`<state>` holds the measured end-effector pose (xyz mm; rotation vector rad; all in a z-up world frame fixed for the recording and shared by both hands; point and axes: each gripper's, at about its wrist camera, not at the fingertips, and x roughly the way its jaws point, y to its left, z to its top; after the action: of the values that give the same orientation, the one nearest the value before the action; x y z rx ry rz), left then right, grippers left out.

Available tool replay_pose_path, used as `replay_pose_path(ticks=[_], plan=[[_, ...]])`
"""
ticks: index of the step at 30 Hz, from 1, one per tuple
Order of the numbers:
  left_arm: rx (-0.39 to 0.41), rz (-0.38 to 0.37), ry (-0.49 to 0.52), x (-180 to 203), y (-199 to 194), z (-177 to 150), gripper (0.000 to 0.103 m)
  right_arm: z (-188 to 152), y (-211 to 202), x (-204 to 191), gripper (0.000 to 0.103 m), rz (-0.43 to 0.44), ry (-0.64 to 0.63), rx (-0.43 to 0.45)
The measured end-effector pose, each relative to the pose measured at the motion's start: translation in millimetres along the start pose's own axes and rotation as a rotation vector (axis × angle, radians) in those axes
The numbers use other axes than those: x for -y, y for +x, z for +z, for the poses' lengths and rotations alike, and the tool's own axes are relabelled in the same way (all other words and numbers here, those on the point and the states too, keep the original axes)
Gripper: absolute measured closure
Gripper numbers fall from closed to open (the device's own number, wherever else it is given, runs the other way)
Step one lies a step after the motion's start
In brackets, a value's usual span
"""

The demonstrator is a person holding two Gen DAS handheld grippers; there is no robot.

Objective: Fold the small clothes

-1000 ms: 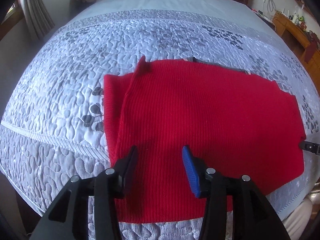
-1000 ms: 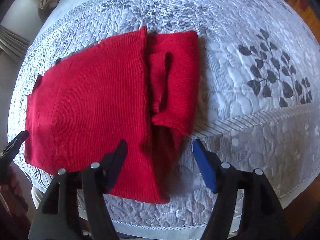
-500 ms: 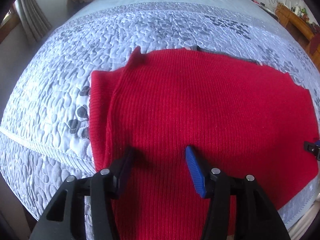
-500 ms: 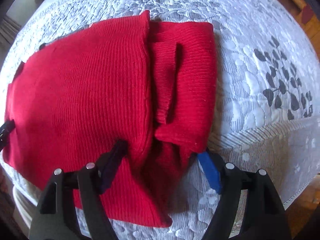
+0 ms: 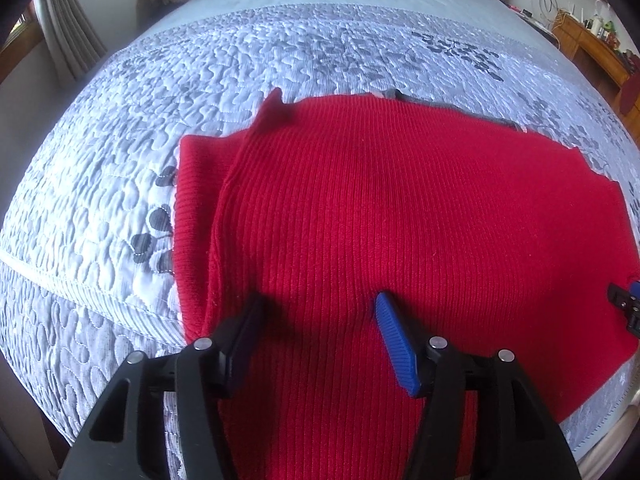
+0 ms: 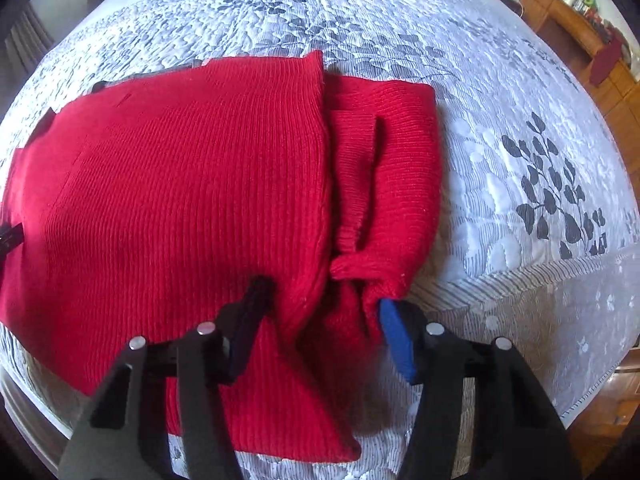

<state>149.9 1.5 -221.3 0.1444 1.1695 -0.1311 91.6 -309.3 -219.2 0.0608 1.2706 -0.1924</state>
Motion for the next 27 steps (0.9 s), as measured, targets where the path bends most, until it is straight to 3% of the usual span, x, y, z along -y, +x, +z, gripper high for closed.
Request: replay_pose_path(ticks=[21, 27], plan=[[0.021, 0.007, 0.008, 1.3, 2.3, -3.0, 0.041, -0.7, -1.4, 1.4, 0.053, -0.005, -0.01, 0.023], [0.007, 0.004, 0.007, 1.0, 3.0, -1.6, 0.041, 0.5, -2.6, 5.2, 0.055, 0.03, 0.006, 0.017]])
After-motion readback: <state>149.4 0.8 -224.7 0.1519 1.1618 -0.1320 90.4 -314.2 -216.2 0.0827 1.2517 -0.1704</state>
